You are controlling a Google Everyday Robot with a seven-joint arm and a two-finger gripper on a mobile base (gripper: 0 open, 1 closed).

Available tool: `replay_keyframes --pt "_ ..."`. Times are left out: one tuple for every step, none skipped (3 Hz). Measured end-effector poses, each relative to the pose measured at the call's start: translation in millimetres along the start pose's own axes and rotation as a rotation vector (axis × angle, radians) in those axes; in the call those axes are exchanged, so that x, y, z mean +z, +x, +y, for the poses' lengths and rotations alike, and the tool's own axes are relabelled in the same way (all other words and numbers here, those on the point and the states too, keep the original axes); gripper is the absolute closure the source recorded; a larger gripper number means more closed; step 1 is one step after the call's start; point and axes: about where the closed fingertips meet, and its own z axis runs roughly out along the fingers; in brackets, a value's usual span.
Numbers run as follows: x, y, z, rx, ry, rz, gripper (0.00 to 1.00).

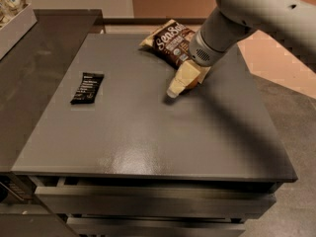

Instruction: Move orange near brown chip bag

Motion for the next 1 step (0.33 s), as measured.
replay_keyframes --pt "0.0 0.0 0.0 0.000 0.000 0.000 0.00"
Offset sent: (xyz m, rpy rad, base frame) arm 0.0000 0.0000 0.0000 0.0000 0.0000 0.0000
